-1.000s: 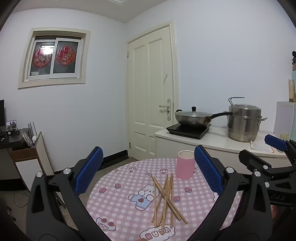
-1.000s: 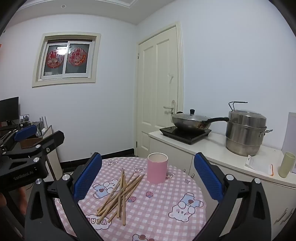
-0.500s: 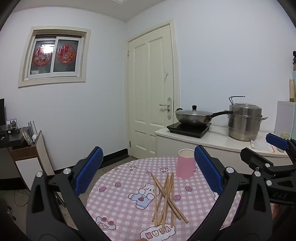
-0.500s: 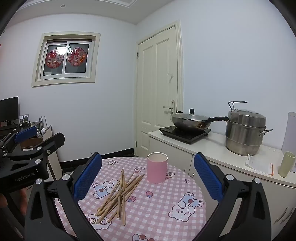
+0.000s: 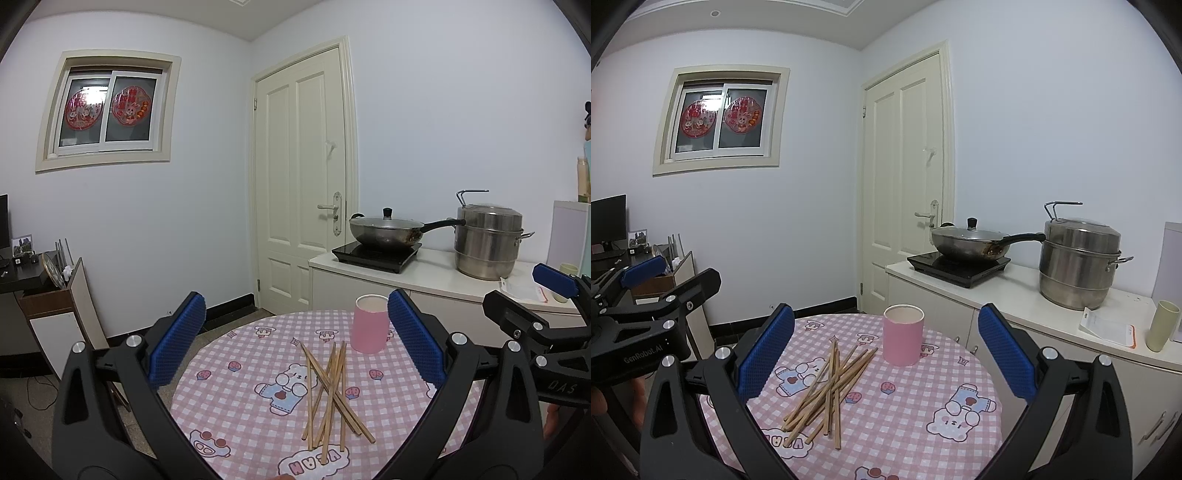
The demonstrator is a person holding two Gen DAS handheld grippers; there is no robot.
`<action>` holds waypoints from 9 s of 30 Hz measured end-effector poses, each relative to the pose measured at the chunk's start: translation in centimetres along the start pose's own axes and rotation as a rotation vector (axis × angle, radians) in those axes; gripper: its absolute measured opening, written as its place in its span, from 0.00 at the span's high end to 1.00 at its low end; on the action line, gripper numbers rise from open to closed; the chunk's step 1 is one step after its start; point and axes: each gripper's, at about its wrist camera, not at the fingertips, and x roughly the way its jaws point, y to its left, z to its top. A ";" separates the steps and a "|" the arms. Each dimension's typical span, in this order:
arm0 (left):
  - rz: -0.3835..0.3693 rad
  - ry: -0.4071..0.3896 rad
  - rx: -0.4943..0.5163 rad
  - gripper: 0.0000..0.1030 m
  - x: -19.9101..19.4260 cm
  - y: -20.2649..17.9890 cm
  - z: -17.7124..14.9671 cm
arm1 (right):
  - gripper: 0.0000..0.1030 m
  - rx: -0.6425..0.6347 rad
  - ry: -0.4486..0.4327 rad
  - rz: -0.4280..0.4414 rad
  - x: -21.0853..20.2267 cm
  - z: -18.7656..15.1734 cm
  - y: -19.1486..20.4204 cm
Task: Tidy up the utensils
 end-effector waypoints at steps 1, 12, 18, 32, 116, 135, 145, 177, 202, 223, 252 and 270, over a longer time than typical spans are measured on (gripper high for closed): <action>-0.001 0.000 0.001 0.06 -0.1 0.0 -0.1 | 0.07 0.001 -0.001 0.000 -0.1 -0.1 0.0; -0.002 0.006 0.003 0.06 -0.2 -0.2 -0.2 | 0.07 0.002 -0.005 -0.003 -0.1 -0.1 0.0; -0.001 0.007 0.005 0.06 -0.2 -0.4 -0.1 | 0.07 0.001 -0.006 0.001 -0.1 0.0 0.0; -0.003 0.007 0.009 0.06 -0.1 -0.5 0.1 | 0.07 0.000 -0.009 -0.001 0.0 0.0 -0.1; -0.067 0.567 -0.049 0.16 18.2 1.9 -11.4 | 0.07 0.034 0.395 0.009 16.9 -8.7 0.0; -0.237 0.720 0.028 0.67 27.4 -4.5 -13.3 | 0.14 0.119 0.526 -0.010 22.2 -11.5 -4.2; -0.248 0.711 -0.012 0.94 27.6 -2.8 -12.9 | 0.17 0.106 0.535 0.068 23.7 -10.7 -3.1; -0.181 0.659 -0.158 0.94 26.2 6.6 -11.9 | 0.73 0.238 0.762 0.184 31.6 -13.1 1.2; -0.289 0.624 -0.190 0.94 24.2 4.9 -9.1 | 0.96 0.256 0.627 0.282 28.1 -8.5 0.5; -0.362 0.265 -0.109 0.94 19.0 -2.1 4.8 | 0.96 0.117 0.286 0.244 19.3 3.4 -4.2; -0.326 0.239 -0.149 0.94 31.3 -7.9 3.0 | 0.96 0.116 0.215 0.124 28.1 2.0 -8.4; -0.360 0.395 -0.066 0.93 32.0 -8.3 0.6 | 0.94 0.165 0.301 0.103 27.9 -0.2 -9.3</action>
